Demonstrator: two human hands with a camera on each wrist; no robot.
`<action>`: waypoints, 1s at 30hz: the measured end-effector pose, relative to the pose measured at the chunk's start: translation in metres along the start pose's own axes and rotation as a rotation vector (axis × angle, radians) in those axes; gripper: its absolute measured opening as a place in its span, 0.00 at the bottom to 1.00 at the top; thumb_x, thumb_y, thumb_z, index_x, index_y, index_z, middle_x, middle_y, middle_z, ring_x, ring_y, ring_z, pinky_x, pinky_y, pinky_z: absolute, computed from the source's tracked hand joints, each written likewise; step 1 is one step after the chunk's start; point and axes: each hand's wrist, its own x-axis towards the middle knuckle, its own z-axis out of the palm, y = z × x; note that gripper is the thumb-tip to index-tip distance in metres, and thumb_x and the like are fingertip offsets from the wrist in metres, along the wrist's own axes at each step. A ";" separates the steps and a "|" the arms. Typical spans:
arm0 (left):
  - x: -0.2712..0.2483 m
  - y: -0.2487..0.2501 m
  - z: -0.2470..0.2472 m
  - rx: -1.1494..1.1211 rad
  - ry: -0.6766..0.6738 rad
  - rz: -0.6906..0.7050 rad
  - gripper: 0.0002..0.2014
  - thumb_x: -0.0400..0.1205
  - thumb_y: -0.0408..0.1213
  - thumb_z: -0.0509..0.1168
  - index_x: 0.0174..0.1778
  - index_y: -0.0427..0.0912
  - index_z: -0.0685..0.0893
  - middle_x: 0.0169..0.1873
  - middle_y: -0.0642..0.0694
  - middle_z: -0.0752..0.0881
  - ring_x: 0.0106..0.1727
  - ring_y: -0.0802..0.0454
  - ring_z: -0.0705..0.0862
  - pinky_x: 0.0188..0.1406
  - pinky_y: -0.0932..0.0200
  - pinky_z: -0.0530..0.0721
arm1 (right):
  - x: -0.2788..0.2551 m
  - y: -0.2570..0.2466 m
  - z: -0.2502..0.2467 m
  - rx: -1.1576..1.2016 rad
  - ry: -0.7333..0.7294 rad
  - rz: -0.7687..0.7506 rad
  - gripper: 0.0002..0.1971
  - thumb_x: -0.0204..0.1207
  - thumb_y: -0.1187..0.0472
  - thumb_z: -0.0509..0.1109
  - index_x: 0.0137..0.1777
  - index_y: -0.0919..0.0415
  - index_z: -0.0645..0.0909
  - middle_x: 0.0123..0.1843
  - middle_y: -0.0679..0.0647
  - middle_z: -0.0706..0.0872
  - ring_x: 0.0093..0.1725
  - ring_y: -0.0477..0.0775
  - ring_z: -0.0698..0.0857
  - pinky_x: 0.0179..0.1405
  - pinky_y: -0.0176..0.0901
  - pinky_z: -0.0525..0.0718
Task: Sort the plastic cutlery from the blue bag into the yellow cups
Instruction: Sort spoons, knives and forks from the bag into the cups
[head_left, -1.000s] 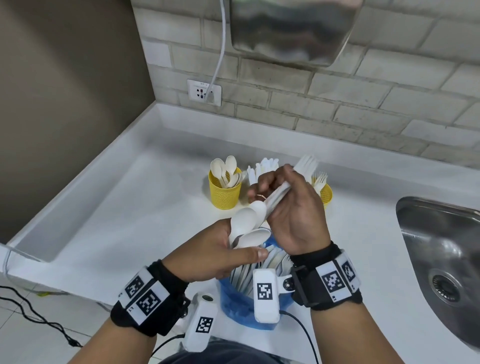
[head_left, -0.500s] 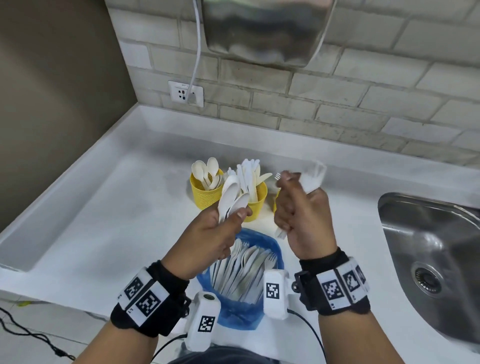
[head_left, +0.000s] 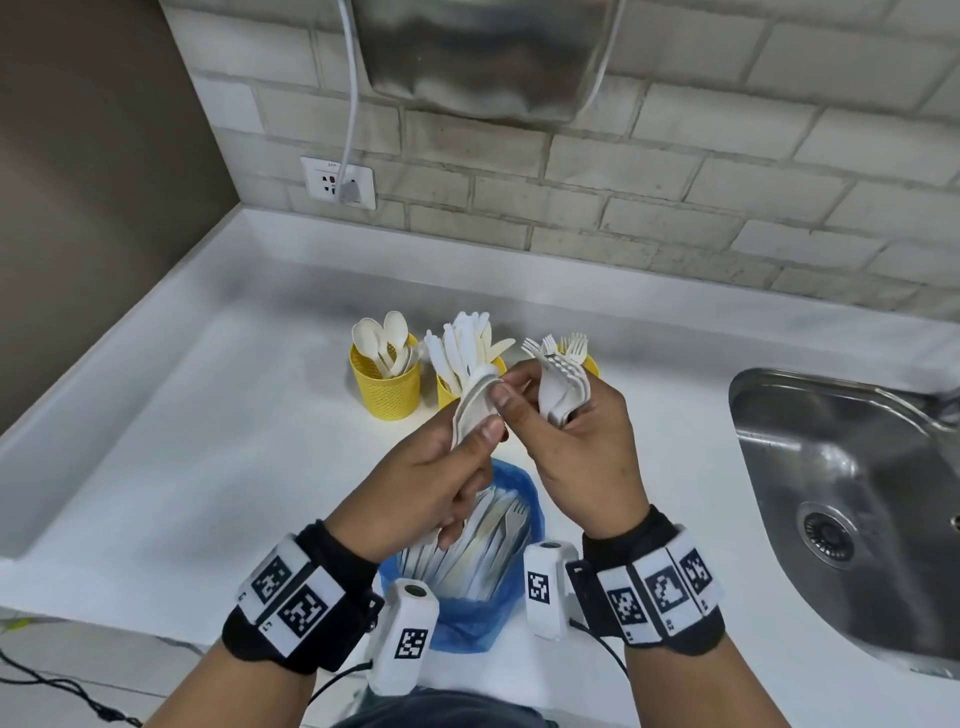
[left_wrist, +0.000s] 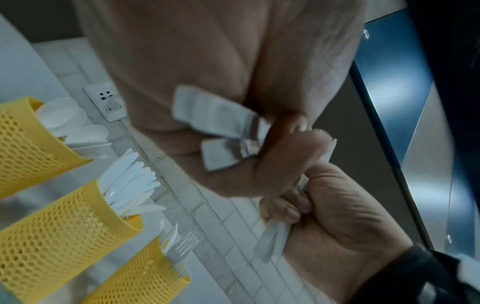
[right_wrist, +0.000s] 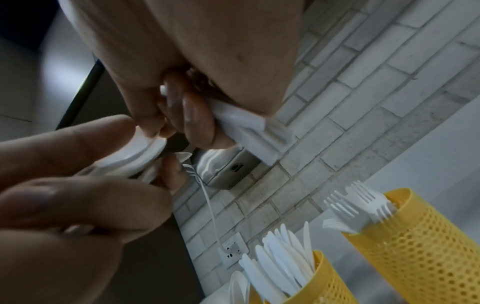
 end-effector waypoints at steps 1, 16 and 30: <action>0.000 0.000 0.001 0.004 0.004 -0.006 0.20 0.88 0.55 0.57 0.74 0.56 0.77 0.30 0.42 0.66 0.23 0.52 0.65 0.20 0.58 0.74 | 0.000 -0.002 0.001 -0.003 0.005 -0.010 0.04 0.79 0.71 0.77 0.47 0.68 0.84 0.33 0.58 0.86 0.31 0.48 0.85 0.37 0.38 0.85; 0.008 0.001 0.005 0.115 0.211 0.048 0.18 0.91 0.51 0.55 0.52 0.42 0.82 0.31 0.44 0.78 0.28 0.50 0.77 0.31 0.43 0.87 | 0.003 0.004 -0.009 0.013 -0.052 0.189 0.13 0.86 0.67 0.68 0.40 0.55 0.84 0.23 0.38 0.81 0.23 0.36 0.79 0.29 0.25 0.74; 0.004 0.002 0.024 -0.012 -0.024 -0.024 0.25 0.82 0.65 0.61 0.26 0.51 0.75 0.20 0.44 0.62 0.13 0.52 0.60 0.14 0.64 0.71 | -0.007 0.013 -0.025 0.051 -0.123 0.096 0.13 0.83 0.52 0.73 0.58 0.61 0.84 0.35 0.41 0.86 0.29 0.37 0.81 0.32 0.28 0.77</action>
